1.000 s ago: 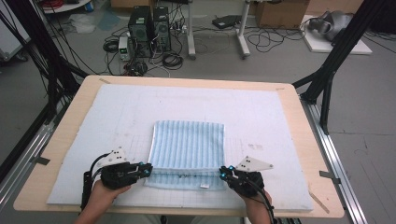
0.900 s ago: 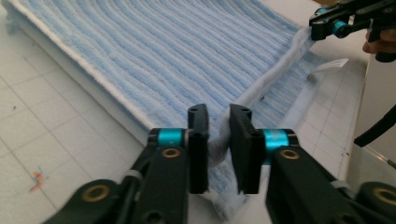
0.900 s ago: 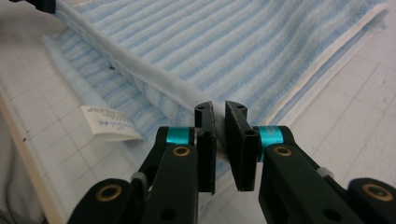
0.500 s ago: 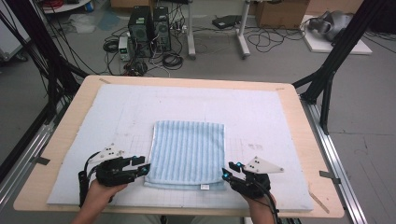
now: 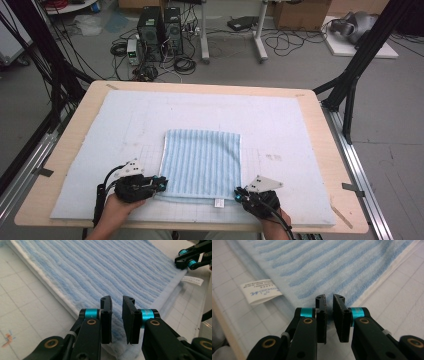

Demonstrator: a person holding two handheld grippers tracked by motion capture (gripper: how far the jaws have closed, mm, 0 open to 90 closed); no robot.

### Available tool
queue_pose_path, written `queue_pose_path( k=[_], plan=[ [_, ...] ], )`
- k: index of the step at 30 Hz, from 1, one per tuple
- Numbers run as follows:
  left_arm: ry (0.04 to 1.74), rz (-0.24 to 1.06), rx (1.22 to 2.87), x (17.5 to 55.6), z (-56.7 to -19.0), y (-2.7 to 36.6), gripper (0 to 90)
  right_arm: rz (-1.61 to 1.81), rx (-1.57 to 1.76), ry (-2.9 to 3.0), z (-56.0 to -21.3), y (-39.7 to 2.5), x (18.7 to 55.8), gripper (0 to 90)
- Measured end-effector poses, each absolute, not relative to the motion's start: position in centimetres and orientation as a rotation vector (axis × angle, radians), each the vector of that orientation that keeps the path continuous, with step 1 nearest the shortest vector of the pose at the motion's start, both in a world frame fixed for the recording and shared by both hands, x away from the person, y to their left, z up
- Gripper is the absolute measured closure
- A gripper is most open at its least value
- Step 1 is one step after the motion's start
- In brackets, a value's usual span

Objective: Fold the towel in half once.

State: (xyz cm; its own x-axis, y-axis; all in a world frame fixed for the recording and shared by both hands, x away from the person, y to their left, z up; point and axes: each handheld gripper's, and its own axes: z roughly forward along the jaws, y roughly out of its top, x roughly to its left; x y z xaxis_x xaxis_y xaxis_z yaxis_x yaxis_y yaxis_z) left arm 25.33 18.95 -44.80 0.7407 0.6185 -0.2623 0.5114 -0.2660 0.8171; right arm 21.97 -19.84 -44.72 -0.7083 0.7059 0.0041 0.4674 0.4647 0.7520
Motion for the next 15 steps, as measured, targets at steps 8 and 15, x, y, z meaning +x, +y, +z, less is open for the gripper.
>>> queue_pose_path(
  k=[8,15],
  plan=[
    [0.882,0.167,1.855,25.12,-44.49,19.89,63.1,1.226,1.011,2.337,-44.19,-20.5,21.37,70.7],
    [0.908,0.181,1.933,25.28,-45.02,19.46,60.3,1.162,1.035,2.327,-44.39,-20.21,21.88,59.5]
  ],
)
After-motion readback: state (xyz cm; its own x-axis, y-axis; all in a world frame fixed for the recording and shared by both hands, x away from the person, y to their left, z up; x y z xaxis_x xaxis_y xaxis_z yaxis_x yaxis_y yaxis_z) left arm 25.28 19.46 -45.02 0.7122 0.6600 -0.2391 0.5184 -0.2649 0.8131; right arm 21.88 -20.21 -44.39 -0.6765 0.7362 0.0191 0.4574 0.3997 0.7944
